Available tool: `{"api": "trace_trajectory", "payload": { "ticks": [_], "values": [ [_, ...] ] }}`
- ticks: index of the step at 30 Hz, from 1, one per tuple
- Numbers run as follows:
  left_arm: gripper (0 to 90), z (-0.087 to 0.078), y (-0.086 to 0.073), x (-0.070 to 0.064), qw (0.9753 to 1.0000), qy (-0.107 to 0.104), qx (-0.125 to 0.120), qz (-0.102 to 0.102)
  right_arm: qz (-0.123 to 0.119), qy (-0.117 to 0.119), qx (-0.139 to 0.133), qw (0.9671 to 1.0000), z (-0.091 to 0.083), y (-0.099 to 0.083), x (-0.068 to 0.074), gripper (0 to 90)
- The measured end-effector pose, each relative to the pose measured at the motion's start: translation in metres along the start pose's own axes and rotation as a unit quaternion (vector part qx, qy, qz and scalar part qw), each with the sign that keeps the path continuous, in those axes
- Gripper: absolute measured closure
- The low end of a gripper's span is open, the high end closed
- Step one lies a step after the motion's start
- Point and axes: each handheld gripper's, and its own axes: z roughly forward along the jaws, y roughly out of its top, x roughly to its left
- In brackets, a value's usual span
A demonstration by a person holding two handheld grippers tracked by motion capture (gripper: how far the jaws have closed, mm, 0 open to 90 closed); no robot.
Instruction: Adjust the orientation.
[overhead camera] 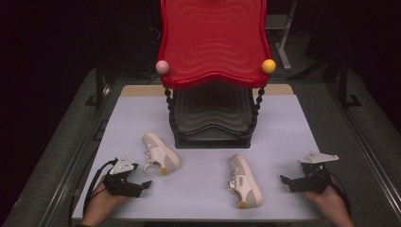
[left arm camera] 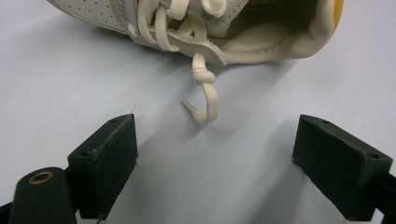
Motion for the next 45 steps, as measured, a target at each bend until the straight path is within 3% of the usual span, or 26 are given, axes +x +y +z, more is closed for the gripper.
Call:
{"api": "trace_trajectory", "payload": {
  "ticks": [7, 11, 17, 22, 27, 32, 40, 45],
  "values": [
    [13.1, 0.0, 0.001, 0.0, 1.0, 0.0, 0.004, 0.002, 0.0, -0.001, -0.001, 1.0, 0.0, 0.0, 0.0, 0.0],
    [19.3, -0.005, 0.003, 0.0, 0.9999, -0.001, 0.013, 0.001, 0.0, 0.0, -0.001, 1.0, 0.0, 0.0, 0.0, 0.0],
    [26.0, -0.023, 0.005, 0.007, 0.9996, 0.002, -0.018, -0.024, 0.0, 0.0, 0.001, 1.0, 0.0, 0.0, 0.0, 0.0],
    [45.1, -0.042, 0.01, 0.016, 0.997, 0.027, -0.057, -0.044, 0.001, 0.0, 0.001, 1.0, 0.0, 0.0, 0.0, 0.0],
    [68.3, -0.05, 0.019, 0.031, 0.9949, 0.051, -0.066, -0.057, 0.0, 0.0, 0.001, 1.0, 0.0, 0.0, 0.0, 0.0],
    [88.6, -0.046, 0.033, 0.051, 0.9941, 0.057, -0.066, -0.065, 0.0, 0.0, 0.001, 1.0, 0.0, 0.0, 0.0, 0.0],
    [89.9, -0.034, 0.061, 0.075, 0.9915, 0.078, -0.082, -0.064, 0.0, 0.0, 0.0, 1.0, 0.0, 0.0, 0.0, 0.0],
    [89.9, -0.015, 0.077, 0.086, 0.9909, 0.077, -0.09, -0.063, -0.001, -0.001, 0.0, 1.0, 0.0, 0.0, 0.0, 0.0]
  ]
}}
